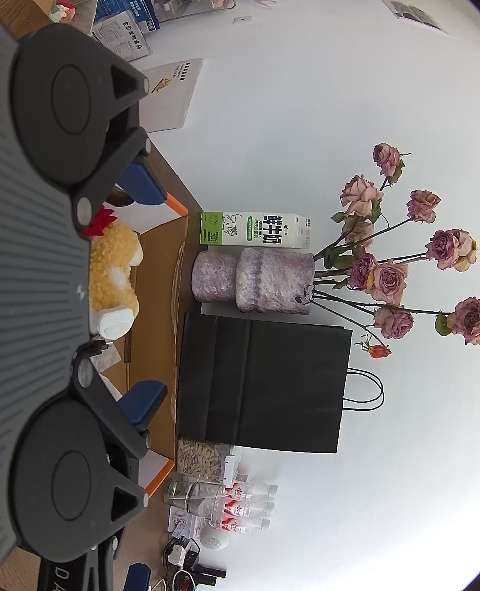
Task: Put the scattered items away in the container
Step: 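Withdraw both tools from the box toward the remaining items, then grasp the large white bottle cap with the left tool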
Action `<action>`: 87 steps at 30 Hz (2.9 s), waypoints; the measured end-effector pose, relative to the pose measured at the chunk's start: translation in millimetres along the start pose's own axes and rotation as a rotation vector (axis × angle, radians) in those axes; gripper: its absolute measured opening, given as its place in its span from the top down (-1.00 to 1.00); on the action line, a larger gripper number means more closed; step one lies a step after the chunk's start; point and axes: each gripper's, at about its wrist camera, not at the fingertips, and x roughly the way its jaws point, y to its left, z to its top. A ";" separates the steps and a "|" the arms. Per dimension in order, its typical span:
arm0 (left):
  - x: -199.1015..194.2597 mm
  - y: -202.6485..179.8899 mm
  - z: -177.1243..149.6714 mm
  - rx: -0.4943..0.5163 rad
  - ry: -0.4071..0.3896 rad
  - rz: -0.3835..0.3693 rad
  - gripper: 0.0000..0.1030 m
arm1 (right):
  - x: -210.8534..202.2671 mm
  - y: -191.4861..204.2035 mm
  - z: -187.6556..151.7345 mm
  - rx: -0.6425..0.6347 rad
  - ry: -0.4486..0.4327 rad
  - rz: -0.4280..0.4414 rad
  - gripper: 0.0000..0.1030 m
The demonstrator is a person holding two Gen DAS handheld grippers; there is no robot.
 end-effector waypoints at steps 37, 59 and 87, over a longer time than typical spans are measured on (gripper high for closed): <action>-54.4 33.4 -28.1 0.010 -0.018 0.082 -1.00 | -49.3 8.8 -35.8 -0.058 0.007 0.004 -1.00; -79.6 71.2 -42.8 0.038 0.040 0.108 -1.00 | -69.7 8.5 -51.5 -0.077 0.068 0.038 -1.00; -53.8 78.9 -61.5 0.128 0.332 0.039 -0.53 | -59.0 12.2 -53.8 -0.094 0.168 0.027 -1.00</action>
